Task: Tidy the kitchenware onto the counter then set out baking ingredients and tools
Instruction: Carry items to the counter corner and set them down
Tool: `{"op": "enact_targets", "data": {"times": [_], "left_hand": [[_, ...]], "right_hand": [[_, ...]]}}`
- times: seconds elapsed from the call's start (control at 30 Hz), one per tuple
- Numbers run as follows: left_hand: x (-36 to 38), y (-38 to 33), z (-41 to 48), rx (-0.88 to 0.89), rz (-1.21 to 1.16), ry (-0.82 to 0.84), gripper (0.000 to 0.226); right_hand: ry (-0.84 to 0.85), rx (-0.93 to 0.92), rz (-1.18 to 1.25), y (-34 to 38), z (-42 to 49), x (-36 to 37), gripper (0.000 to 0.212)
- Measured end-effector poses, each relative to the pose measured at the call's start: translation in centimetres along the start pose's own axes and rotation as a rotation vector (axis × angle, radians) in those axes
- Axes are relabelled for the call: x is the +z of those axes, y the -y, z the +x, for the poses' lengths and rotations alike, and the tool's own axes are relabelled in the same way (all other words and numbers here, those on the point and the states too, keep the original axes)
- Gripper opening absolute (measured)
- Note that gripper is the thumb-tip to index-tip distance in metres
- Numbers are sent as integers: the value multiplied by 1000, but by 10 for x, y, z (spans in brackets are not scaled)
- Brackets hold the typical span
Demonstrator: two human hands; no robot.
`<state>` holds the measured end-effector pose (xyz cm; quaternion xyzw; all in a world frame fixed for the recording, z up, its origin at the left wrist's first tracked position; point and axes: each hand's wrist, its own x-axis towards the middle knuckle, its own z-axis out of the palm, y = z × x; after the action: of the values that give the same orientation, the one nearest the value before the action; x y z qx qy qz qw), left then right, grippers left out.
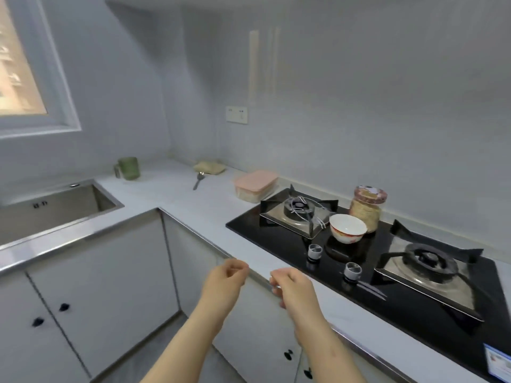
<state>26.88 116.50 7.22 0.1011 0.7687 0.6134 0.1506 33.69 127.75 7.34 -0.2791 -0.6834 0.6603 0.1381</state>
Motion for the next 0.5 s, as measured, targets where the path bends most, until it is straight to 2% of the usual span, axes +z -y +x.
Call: {"op": "enact_targets", "data": {"times": [0.23,0.5], "left_hand": [[-108,21,63,-49,-13,-170,15],[-163,30,150,-92,-20,-281,16]], "right_hand": [[185,6,-24,16,52,123,11],[282,11,-47,27,143,206,12]]}}
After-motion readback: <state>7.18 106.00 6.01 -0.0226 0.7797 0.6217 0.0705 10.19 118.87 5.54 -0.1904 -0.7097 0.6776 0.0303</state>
